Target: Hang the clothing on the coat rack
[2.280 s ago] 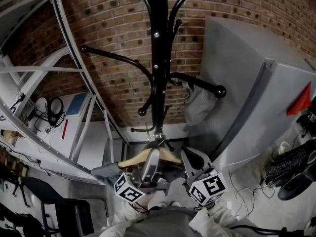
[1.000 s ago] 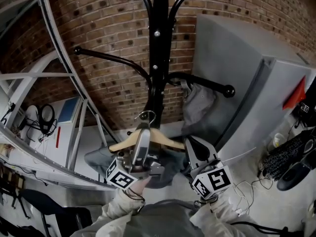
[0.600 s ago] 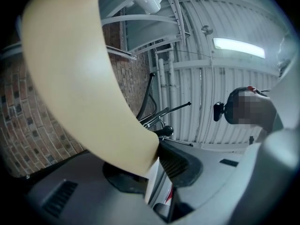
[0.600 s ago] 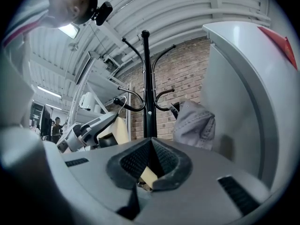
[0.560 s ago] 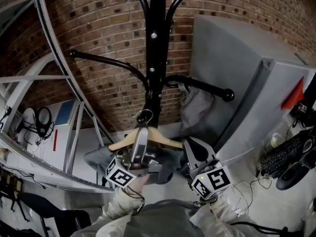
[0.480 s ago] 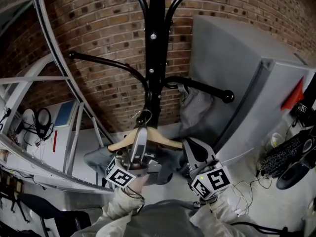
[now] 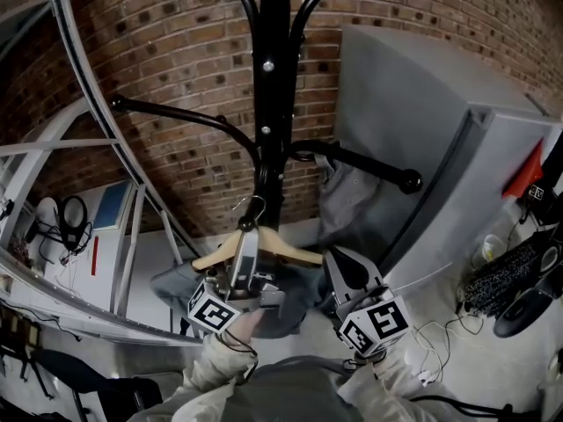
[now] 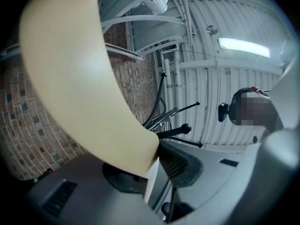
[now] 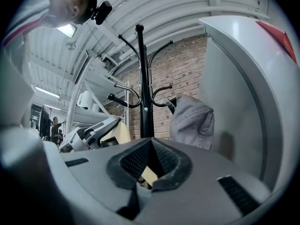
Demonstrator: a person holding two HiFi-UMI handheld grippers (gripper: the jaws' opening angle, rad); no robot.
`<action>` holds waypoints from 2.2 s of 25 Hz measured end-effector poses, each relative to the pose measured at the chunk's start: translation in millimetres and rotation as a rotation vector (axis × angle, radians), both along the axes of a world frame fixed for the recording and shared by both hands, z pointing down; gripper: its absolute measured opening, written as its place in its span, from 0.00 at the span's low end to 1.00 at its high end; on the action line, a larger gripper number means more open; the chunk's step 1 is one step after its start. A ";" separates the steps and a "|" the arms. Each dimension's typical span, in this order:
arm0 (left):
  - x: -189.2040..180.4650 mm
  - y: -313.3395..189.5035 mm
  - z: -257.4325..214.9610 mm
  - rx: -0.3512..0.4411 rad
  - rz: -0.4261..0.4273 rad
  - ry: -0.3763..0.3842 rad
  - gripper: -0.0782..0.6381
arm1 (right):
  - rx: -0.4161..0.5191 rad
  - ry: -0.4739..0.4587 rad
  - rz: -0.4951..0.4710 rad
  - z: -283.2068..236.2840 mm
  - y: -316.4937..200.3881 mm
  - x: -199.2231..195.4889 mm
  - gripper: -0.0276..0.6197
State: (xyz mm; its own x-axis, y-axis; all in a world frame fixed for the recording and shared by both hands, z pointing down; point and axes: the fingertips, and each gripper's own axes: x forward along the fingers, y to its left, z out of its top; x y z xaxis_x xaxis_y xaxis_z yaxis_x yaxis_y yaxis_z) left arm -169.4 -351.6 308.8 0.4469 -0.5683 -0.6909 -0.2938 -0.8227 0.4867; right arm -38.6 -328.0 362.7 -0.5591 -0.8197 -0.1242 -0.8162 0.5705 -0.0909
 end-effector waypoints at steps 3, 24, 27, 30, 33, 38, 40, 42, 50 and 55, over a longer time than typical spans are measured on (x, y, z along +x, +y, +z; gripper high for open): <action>2.0 -3.6 2.9 0.000 0.006 -0.001 0.24 | -0.002 0.000 0.000 2.4 -3.7 1.5 0.08; 13.8 -22.7 11.9 -0.016 0.096 0.049 0.27 | -0.051 -0.005 0.014 16.3 -21.7 13.7 0.08; 17.1 -22.6 12.1 -0.021 0.107 0.047 0.28 | -0.055 -0.007 0.017 17.3 -21.2 14.6 0.08; 21.0 -22.0 17.3 -0.032 0.106 0.019 0.28 | -0.060 -0.009 0.014 19.2 -19.8 13.4 0.08; 23.5 -20.9 20.0 -0.040 0.109 0.012 0.28 | -0.060 -0.011 0.011 19.4 -18.9 13.7 0.08; 25.3 -17.8 21.5 -0.047 0.105 -0.009 0.28 | -0.065 -0.015 0.010 19.9 -15.3 13.5 0.08; 25.4 -16.9 26.9 -0.065 0.101 -0.021 0.28 | -0.068 -0.018 0.010 20.7 -13.0 13.5 0.08; 25.4 -15.5 34.8 -0.089 0.099 -0.032 0.28 | -0.072 -0.020 0.010 21.7 -10.7 13.8 0.08; 28.1 6.3 56.4 -0.126 0.065 -0.183 0.28 | -0.093 -0.030 0.005 28.1 2.0 2.1 0.08; 22.6 35.1 74.2 -0.138 0.027 -0.298 0.28 | -0.102 -0.038 -0.023 34.6 16.6 -19.2 0.08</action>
